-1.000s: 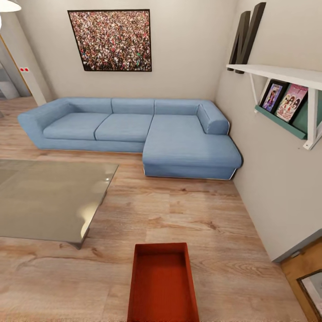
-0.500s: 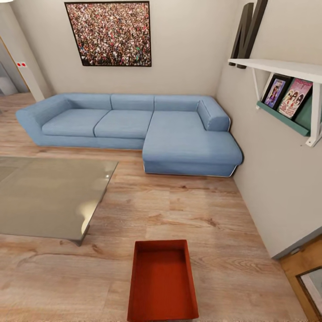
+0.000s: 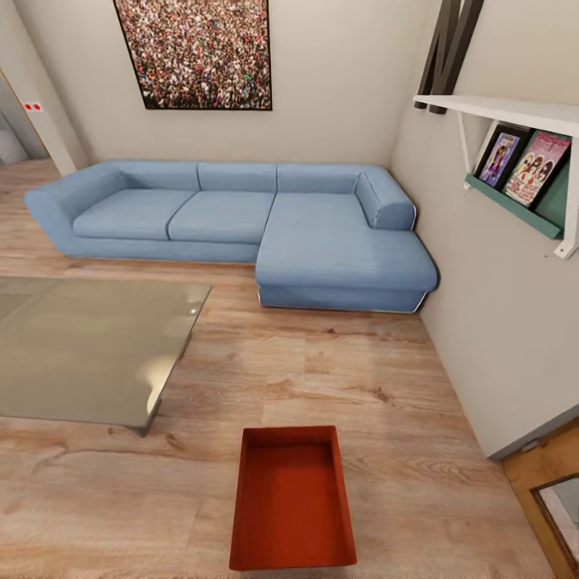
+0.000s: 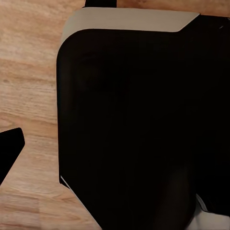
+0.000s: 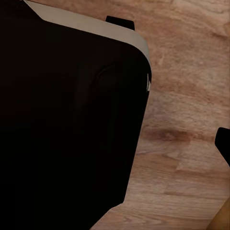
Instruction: Move the two storage containers from the living room to the garage. In the garage, place one container on the floor and stack the other container on top of it (either order is fine).
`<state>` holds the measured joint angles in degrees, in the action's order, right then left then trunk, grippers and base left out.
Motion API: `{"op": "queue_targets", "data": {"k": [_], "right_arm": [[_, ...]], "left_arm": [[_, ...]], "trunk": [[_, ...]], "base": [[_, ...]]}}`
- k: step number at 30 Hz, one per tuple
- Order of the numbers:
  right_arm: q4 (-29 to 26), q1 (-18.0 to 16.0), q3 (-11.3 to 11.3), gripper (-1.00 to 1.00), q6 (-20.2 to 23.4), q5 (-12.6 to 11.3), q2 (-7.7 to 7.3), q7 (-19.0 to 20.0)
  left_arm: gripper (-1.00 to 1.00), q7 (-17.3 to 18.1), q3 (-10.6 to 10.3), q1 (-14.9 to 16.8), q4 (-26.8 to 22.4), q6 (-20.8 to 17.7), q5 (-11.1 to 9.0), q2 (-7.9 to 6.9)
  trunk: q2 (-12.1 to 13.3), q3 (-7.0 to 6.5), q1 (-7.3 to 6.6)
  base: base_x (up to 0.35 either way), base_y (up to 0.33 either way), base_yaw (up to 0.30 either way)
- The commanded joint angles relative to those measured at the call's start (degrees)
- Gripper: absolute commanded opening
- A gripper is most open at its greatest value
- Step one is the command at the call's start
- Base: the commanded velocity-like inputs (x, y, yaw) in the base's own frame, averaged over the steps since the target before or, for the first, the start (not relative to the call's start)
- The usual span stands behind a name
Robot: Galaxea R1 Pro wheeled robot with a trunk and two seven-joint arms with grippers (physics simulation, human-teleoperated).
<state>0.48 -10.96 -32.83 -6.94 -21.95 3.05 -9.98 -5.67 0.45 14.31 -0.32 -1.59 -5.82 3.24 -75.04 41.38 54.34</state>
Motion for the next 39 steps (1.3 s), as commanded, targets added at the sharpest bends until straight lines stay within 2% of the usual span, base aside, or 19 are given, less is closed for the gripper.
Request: {"op": "queue_targets", "data": {"k": [1,19,23,25,27,30,32,33,35,38,39], "right_arm": [[0.05,-0.02,-0.48,1.00,-0.18,-0.52,0.01,-0.13],[0.05,-0.03,-0.54,1.00,-0.28,0.04,0.00,-0.17],[-1.42,-0.11,-0.72,1.00,0.05,0.37,0.10,-0.01],[-10.09,-0.11,-0.80,1.00,0.89,0.41,-0.01,0.01],[-15.46,-0.09,-0.79,1.00,2.28,0.41,-0.07,-0.26],[-22.61,-0.20,-0.71,1.00,7.68,0.43,-0.32,-1.82],[-24.27,-1.21,-0.68,1.00,9.88,0.43,-0.45,-2.47],[-25.18,-3.92,-0.63,1.00,11.61,0.42,-0.52,-2.92],[-25.16,-6.17,-0.60,1.00,12.25,0.35,-0.51,-3.10],[-24.78,-10.77,-0.51,1.00,12.83,0.09,-0.43,-3.26],[-23.65,-13.69,-0.46,1.00,12.94,-0.03,-0.22,-3.33]], "left_arm": [[1.00,-0.13,-0.01,0.02,-0.04,-0.17,-0.59,0.02],[1.00,-0.14,-0.03,0.02,-0.28,-0.23,-0.46,0.21],[1.00,-0.54,-0.02,0.06,-1.10,-0.70,-0.20,0.08],[1.00,-0.46,-0.08,0.09,-7.36,-1.21,0.22,-0.53],[1.00,-0.35,-0.09,0.10,-11.90,-2.15,0.33,-0.73],[1.00,-0.50,-0.19,0.15,-20.38,-6.60,0.60,-0.68],[1.00,-0.57,-0.20,0.20,-24.05,-8.15,0.66,-0.61],[1.00,-0.70,-0.22,0.29,-27.97,-9.51,0.74,-0.57],[1.00,-0.75,-0.25,0.46,-29.38,-10.64,0.66,-0.58],[1.00,-0.81,-0.27,0.98,-30.10,-14.90,0.54,-0.63],[1.00,-0.82,-0.27,2.66,-30.22,-16.38,0.61,-0.63]], "trunk": [[-0.02,0.09,0.00],[-0.02,0.19,0.00],[-0.02,0.19,0.00],[-0.02,0.19,0.00],[-0.02,0.19,0.00],[-0.02,0.19,0.00],[-0.02,0.19,0.00],[-0.02,0.19,0.00],[-0.02,0.19,0.00],[-0.02,0.19,0.00],[-0.02,0.19,0.00]], "base": [[0.000,0.000,0.000],[0.000,0.000,0.000],[0.000,0.000,0.000],[0.000,0.000,0.000],[0.000,0.000,0.000],[0.000,0.000,0.000],[0.000,0.000,0.000],[0.000,0.000,0.000],[0.000,0.000,0.000],[0.000,0.000,0.000],[0.000,0.000,0.000]]}}
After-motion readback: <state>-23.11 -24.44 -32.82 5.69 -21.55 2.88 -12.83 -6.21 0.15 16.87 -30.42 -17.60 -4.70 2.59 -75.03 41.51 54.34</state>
